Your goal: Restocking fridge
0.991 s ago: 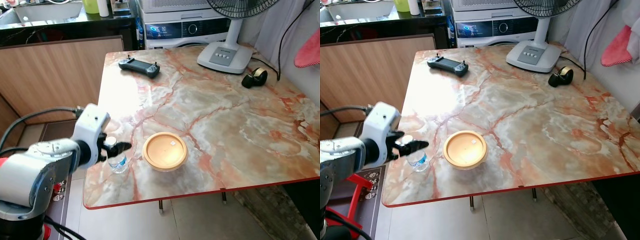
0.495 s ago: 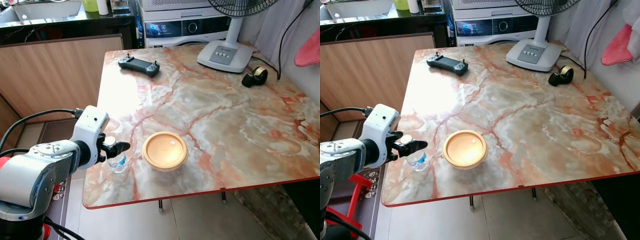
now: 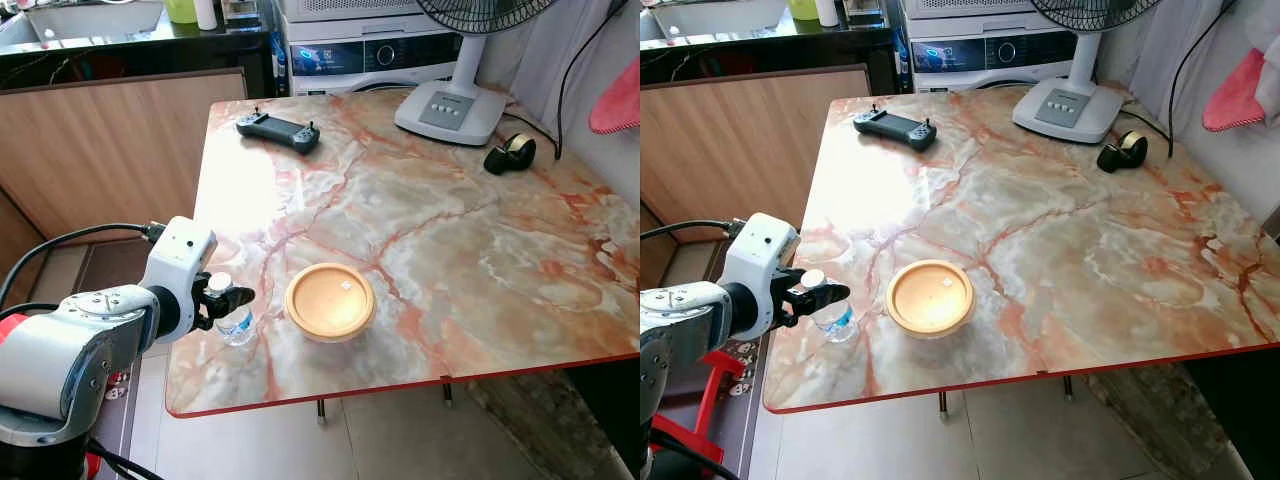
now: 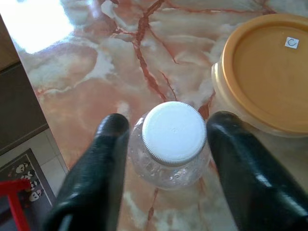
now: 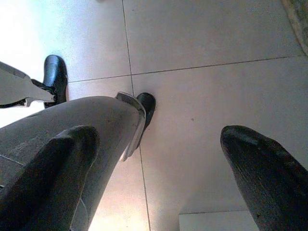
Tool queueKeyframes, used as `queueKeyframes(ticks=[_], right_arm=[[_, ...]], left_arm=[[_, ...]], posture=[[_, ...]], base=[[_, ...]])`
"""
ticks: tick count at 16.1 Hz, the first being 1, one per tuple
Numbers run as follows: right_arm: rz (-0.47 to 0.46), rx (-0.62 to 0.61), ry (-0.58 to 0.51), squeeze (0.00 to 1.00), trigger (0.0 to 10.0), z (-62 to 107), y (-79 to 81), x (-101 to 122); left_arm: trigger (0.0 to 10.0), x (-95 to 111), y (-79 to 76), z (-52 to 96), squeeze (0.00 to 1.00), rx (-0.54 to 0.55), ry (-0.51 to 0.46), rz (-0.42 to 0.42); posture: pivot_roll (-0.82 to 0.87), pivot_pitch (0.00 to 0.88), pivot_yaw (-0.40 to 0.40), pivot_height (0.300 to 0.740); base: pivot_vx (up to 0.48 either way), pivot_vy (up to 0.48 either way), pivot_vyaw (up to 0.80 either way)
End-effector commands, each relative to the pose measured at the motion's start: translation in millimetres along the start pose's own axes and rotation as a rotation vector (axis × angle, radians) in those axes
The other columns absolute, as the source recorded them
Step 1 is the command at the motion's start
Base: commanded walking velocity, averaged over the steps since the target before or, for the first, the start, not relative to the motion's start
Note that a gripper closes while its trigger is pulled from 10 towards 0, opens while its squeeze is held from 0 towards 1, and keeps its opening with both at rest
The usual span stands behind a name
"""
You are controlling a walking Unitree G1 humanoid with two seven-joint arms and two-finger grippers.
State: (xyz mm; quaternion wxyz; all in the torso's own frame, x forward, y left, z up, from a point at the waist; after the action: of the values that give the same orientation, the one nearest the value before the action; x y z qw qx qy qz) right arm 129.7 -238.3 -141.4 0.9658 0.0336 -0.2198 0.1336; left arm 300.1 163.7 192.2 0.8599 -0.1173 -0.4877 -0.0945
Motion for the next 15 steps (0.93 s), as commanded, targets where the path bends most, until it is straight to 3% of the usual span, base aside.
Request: queueKeyframes(ticks=[1, 2, 9, 11, 13, 15], right_arm=[[0.003, 0.002, 0.018, 0.0, 10.0, 2.1, -2.1, -6], [0.002, 0.002, 0.018, 0.0, 10.0, 2.1, -2.0, -6], [0.006, 0.005, 0.02, 0.0, 10.0, 2.1, -1.9, -6], [0.006, 0.005, 0.02, 0.0, 10.0, 2.1, -1.9, -6], [0.007, 0.005, 0.02, 0.0, 10.0, 2.2, -2.2, -6], [0.007, 0.006, 0.02, 0.0, 10.0, 2.2, -2.0, -6]], left_arm=[[1.1, -1, 3.6, -0.2, 0.0, 0.023, -0.005, -0.002], [0.0, -1, 3.7, -0.4, 0.0, 0.023, -0.006, -0.002], [0.0, 3, 4.7, -1.9, 0.0, 0.031, -0.047, -0.029], [0.0, 14, 2.8, -2.1, 0.0, 0.036, -0.117, -0.04], [0.0, 23, 12.7, -1.0, 0.0, 0.107, -0.163, -0.076], [0.0, 40, 37.9, 5.9, 0.0, 0.252, -0.253, -0.095]], posture=[[0.17, 0.072, -0.023, 0.74], [0.17, 0.073, -0.024, 0.74], [0.17, 0.077, -0.024, 0.74], [0.17, 0.078, -0.026, 0.74], [0.17, 0.08, -0.027, 0.74], [0.17, 0.082, -0.027, 0.74]], base=[[0.0, 0.0, 0.0], [0.0, 0.0, 0.0], [0.0, 0.0, 0.0], [0.0, 0.0, 0.0], [0.0, 0.0, 0.0], [0.0, 0.0, 0.0]])
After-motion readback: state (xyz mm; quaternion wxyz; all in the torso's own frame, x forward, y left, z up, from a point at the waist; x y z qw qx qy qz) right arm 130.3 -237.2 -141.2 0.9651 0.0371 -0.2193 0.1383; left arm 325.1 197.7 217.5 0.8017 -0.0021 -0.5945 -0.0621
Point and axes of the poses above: a point about 5 cm out from each wrist's last joint towards the gripper, its own z axis pointing back from the gripper into the wrist, its own x axis along the axis of the wrist's last joint, y = z × x, the point moved 5 cm from there along -z, pointing out of the wrist towards the gripper, and after that the axes turned 15 degrees about z, right-handed, at the moved point
